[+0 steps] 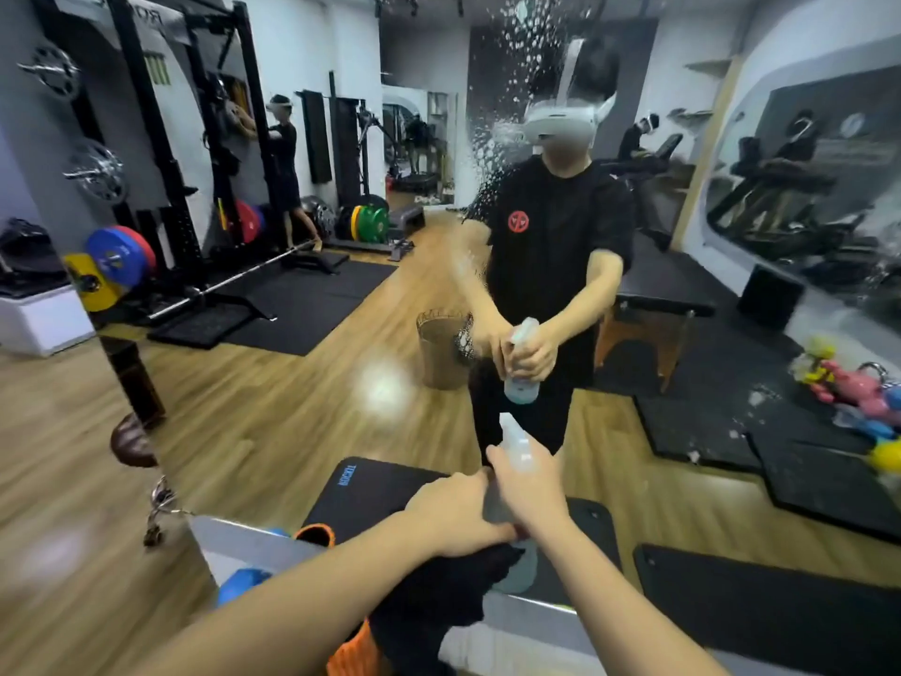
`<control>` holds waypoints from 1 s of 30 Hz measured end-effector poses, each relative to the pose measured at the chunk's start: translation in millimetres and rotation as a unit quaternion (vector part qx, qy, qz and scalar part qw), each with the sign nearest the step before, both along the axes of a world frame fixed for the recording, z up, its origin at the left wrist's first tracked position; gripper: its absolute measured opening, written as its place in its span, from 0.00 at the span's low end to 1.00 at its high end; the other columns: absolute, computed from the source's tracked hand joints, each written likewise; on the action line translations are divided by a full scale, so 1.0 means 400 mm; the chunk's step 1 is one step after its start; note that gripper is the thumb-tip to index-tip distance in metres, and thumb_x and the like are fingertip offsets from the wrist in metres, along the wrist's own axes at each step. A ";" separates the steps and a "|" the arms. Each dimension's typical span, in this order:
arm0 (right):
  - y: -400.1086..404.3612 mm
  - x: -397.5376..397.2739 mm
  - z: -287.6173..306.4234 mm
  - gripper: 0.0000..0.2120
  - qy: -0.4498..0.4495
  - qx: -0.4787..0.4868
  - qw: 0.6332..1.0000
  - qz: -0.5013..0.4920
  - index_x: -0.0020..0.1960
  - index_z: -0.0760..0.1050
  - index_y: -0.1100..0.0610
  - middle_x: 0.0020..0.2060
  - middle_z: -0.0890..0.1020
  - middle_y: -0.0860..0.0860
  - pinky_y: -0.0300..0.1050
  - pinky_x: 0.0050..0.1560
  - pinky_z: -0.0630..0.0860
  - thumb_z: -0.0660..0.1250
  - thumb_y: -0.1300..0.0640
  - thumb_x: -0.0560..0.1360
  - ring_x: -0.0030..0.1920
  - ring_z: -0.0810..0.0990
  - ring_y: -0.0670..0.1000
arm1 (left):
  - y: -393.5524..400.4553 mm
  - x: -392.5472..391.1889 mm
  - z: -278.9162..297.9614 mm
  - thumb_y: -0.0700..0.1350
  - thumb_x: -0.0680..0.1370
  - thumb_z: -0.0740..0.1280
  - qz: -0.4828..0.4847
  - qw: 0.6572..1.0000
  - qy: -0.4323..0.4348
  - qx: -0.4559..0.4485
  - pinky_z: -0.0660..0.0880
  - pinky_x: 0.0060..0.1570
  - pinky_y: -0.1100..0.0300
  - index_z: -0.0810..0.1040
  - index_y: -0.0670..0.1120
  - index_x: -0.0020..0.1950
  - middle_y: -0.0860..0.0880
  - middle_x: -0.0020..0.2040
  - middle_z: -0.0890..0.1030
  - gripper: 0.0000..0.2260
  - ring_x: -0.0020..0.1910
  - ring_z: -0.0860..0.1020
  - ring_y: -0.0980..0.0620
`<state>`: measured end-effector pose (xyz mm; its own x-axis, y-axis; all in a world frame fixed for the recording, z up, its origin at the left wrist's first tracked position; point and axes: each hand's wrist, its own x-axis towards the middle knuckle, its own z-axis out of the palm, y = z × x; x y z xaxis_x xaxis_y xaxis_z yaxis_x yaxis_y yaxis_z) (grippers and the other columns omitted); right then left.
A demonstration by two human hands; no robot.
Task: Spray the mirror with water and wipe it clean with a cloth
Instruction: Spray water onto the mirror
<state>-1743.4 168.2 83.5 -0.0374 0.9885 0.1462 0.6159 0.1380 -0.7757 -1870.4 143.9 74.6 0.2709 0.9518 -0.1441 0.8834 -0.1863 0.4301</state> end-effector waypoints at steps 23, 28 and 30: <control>0.054 -0.185 -0.021 0.19 0.053 -0.065 0.996 0.033 0.69 0.73 0.51 0.43 0.80 0.47 0.48 0.52 0.76 0.63 0.50 0.78 0.47 0.78 0.46 | 0.047 -0.181 0.028 0.73 0.66 0.65 -0.003 0.997 0.034 -0.073 0.80 0.54 0.49 0.73 0.48 0.69 0.51 0.53 0.82 0.40 0.52 0.82 0.48; 0.143 -0.352 0.294 0.17 0.087 0.110 0.990 0.034 0.66 0.74 0.57 0.50 0.81 0.52 0.48 0.56 0.74 0.67 0.52 0.79 0.53 0.78 0.54 | 0.129 -0.358 0.371 0.68 0.69 0.72 -0.032 0.996 0.043 0.070 0.79 0.56 0.49 0.74 0.52 0.68 0.50 0.57 0.83 0.33 0.54 0.82 0.47; 0.164 -0.408 0.447 0.11 0.132 0.187 0.973 0.028 0.54 0.78 0.62 0.47 0.82 0.56 0.49 0.52 0.73 0.70 0.54 0.78 0.50 0.79 0.57 | 0.146 -0.418 0.532 0.66 0.73 0.71 -0.037 0.984 0.088 0.149 0.78 0.57 0.50 0.72 0.50 0.70 0.48 0.59 0.82 0.31 0.56 0.81 0.44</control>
<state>-1906.7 233.7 262.2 -0.0010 0.8614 0.5079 0.3847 0.4691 -0.7949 -2037.7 202.4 287.3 0.3365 0.9377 0.0866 0.9189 -0.3471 0.1877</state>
